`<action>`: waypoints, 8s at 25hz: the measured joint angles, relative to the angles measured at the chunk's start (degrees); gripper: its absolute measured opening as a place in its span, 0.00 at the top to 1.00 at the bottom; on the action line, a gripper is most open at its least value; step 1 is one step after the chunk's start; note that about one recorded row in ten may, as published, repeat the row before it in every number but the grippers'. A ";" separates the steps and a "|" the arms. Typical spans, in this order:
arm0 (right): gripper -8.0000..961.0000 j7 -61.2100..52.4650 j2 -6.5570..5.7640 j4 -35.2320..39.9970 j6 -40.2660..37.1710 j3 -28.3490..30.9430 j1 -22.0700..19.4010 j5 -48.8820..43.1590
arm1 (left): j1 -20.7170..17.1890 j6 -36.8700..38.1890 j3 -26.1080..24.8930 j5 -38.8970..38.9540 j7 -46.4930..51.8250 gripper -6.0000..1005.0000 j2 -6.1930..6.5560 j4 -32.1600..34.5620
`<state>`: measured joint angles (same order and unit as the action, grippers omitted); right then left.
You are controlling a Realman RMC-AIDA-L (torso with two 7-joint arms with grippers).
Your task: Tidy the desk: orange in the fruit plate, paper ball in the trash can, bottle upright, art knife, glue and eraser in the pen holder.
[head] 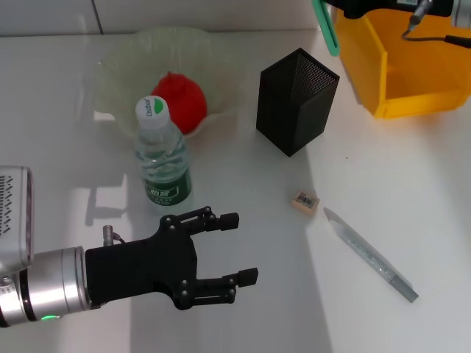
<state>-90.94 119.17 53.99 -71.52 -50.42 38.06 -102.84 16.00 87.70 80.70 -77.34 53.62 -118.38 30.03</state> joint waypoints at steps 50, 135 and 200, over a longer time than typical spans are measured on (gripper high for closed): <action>0.15 -36.09 -0.41 31.54 -15.01 -9.99 -6.92 -21.78 | -1.25 -0.02 -0.28 0.00 -0.15 0.19 0.26 0.17; 0.55 -55.16 0.53 -5.82 -7.74 -38.29 15.43 -42.47 | -0.09 -0.40 -0.02 -1.23 0.53 0.19 0.08 0.29; 0.56 -56.81 0.10 13.51 -7.29 -22.75 13.04 -49.45 | 0.08 -0.41 -0.21 -1.23 0.52 0.19 0.08 0.27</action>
<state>-147.76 119.27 67.50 -78.80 -73.17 51.10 -152.29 16.08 87.29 80.49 -78.57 54.14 -118.30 30.30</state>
